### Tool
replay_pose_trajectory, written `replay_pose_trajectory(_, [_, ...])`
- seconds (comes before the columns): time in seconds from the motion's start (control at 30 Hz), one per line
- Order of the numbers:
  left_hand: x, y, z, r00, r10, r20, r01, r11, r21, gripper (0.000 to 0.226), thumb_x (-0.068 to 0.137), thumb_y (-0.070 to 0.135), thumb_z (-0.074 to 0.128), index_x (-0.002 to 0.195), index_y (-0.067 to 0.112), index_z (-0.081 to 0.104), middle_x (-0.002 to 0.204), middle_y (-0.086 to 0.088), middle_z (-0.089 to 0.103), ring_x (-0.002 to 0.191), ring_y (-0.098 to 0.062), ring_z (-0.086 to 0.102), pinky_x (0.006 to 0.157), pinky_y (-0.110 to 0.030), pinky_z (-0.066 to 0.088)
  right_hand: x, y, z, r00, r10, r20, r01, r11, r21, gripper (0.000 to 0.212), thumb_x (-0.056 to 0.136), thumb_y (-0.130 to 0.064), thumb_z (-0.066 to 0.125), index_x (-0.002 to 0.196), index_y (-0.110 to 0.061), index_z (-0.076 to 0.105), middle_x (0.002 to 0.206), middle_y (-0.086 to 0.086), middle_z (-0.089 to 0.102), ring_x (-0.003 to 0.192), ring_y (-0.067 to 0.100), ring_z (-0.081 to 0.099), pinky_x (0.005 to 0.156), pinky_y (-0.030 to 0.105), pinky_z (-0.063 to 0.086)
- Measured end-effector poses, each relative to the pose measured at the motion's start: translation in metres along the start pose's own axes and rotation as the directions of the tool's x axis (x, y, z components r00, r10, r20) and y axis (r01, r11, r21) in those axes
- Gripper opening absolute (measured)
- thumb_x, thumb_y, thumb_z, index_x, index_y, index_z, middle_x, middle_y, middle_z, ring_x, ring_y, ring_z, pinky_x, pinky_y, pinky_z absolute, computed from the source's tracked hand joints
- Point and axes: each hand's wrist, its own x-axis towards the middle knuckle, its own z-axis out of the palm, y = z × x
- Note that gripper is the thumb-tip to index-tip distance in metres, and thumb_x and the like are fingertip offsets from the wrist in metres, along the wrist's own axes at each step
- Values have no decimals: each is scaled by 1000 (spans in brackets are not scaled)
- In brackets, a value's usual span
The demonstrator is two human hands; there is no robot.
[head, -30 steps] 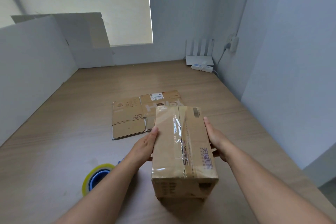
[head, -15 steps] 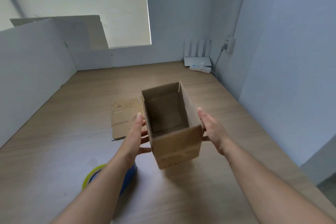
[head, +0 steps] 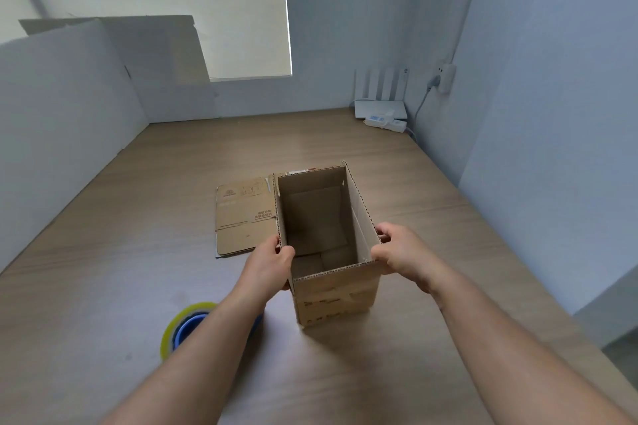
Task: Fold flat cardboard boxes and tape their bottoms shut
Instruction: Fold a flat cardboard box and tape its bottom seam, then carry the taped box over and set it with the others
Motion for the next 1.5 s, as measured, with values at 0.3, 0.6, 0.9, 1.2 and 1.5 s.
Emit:
replay_pose_trajectory(0.3, [-12, -14, -25, 999, 38, -7, -38, 999, 12, 21, 99, 17, 39, 88, 4, 51, 74, -18, 43, 63, -14, 41, 62, -41, 50, -4, -26, 25, 974, -124, -191, 22, 885, -465, 36, 91, -26, 51, 58, -14, 41, 64, 13, 56, 64, 30, 54, 54, 32, 40])
replay_pose_trajectory(0.6, [-32, -14, -45, 973, 117, -201, -128, 991, -42, 17, 97, 25, 42, 89, 16, 54, 74, -3, 55, 69, -22, 51, 67, -40, 48, -15, -47, 28, 870, -400, -289, 174, 797, -578, 41, 92, -27, 48, 57, -9, 36, 54, 5, 41, 62, 32, 41, 46, 29, 19])
replay_pose_trajectory(0.9, [-109, -7, -41, 742, 66, -667, -121, 992, -36, 9, 96, 29, 48, 89, 25, 53, 68, 11, 50, 65, -10, 50, 64, -18, 43, -33, -65, 28, 684, -717, -136, 573, 644, -507, 29, 93, -29, 51, 67, -15, 49, 58, 0, 41, 64, 29, 38, 55, 33, 21])
replay_pose_trajectory(1.2, [-229, -23, -40, 435, -62, -898, 80, 996, -29, 7, 98, 31, 47, 91, 31, 46, 74, 14, 52, 71, -3, 52, 60, -14, 39, -85, -85, 73, 507, -849, 150, 853, 469, -228, 22, 92, -32, 53, 86, -18, 69, 73, 12, 64, 76, 37, 55, 62, 33, 35])
replay_pose_trajectory(1.5, [-362, -67, -49, 161, -233, -959, 282, 942, -181, 27, 99, 31, 44, 120, 14, 52, 84, 8, 54, 85, -20, 52, 70, -27, 34, -185, -91, 154, 332, -855, 398, 941, 331, -72, 23, 93, -32, 51, 77, -18, 61, 66, 6, 47, 67, 30, 41, 60, 31, 27])
